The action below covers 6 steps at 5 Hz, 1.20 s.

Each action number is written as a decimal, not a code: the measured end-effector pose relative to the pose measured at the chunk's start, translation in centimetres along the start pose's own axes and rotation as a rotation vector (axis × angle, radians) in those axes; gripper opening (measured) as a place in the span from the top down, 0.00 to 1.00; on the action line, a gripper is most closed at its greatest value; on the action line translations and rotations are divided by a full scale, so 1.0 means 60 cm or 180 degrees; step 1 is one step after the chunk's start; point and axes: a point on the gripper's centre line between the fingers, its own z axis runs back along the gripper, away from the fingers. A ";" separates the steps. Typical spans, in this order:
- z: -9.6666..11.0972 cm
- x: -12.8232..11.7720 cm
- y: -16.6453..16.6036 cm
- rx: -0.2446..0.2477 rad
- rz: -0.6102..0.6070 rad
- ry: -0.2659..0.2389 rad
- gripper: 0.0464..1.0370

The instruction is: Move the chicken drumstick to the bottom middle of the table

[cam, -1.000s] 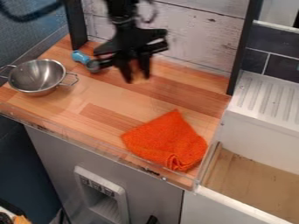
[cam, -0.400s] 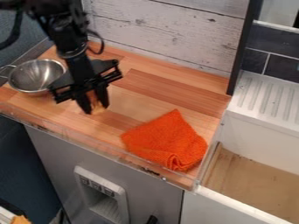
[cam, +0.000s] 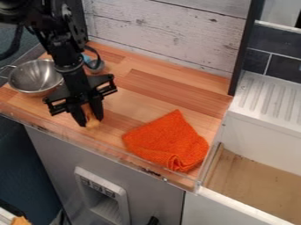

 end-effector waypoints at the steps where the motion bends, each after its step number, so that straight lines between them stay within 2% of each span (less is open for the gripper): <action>1: -0.024 -0.007 -0.004 -0.0049 -0.0066 0.0140 0.73; 2: -0.026 -0.005 -0.002 0.0009 -0.0070 0.0159 0.66; 3: -0.028 -0.010 0.002 0.0075 0.0029 0.0254 0.37; 4: -0.014 -0.012 -0.004 0.0089 0.0030 0.0212 0.08; 5: 0.031 -0.013 -0.018 0.0045 -0.0025 0.0091 0.03; 6: 0.087 -0.012 -0.030 -0.0094 -0.0053 -0.0106 0.04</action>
